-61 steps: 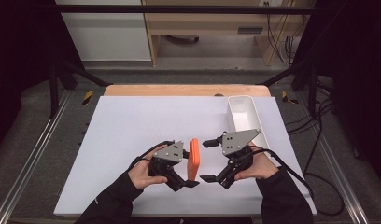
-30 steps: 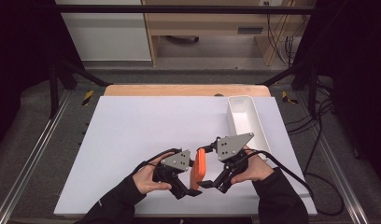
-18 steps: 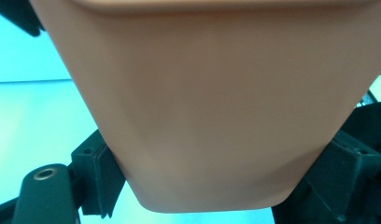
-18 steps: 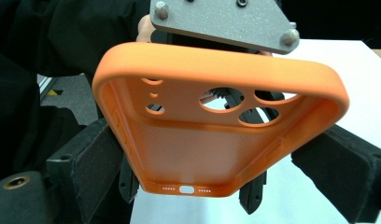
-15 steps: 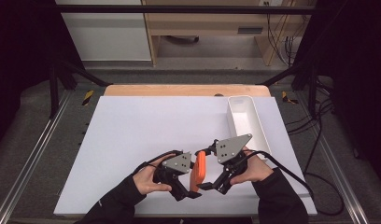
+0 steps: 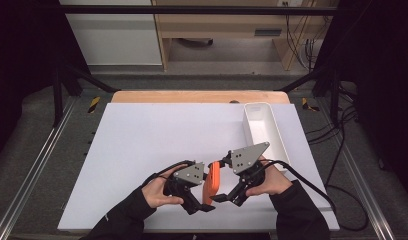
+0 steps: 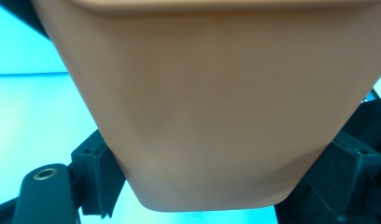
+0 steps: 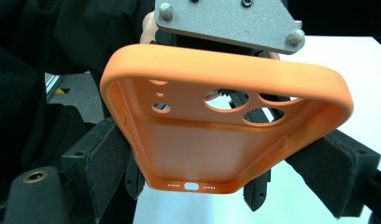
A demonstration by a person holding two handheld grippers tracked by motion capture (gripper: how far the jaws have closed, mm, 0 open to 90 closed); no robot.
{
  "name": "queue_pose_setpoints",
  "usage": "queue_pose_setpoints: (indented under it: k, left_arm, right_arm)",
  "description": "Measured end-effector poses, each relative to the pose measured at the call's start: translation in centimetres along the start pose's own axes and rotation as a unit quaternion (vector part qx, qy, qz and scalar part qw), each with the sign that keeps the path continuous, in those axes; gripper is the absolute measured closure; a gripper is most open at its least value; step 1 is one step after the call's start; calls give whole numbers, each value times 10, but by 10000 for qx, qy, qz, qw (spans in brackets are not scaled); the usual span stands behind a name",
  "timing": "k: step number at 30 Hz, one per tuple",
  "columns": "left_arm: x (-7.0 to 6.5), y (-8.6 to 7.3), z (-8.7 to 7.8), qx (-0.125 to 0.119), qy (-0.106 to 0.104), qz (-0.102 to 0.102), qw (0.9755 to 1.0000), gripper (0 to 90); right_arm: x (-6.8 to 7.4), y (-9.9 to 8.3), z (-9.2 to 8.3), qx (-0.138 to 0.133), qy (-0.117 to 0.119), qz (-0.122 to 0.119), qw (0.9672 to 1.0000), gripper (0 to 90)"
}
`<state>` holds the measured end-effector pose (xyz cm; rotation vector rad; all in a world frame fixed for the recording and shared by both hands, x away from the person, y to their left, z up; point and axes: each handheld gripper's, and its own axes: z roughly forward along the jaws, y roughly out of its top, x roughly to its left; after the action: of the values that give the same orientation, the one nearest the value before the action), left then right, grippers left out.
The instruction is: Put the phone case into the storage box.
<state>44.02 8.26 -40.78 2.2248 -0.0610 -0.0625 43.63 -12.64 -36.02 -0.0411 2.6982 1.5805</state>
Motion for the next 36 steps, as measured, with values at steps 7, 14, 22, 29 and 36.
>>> queue_pose_setpoints:
  k: [7,14,22,29,36]
  left_arm:
    - [-1,1,1,52,20,-30,10000,157]
    - [-1,1,2,115,46,-26,9999,158]
    - [-1,0,1,112,56,-25,9999,157]
    - [-1,1,2,83,81,-31,9999,154]
    - [-2,1,2,54,96,-15,9999,130]
  right_arm:
    - [0,0,1,20,40,-8,10000,150]
    - [0,-1,3,-42,7,23,10000,132]
    - [-1,-1,3,-23,52,97,9999,156]
    - [-2,0,2,-25,48,127,9999,162]
    - [-2,0,2,-28,41,179,9998,162]
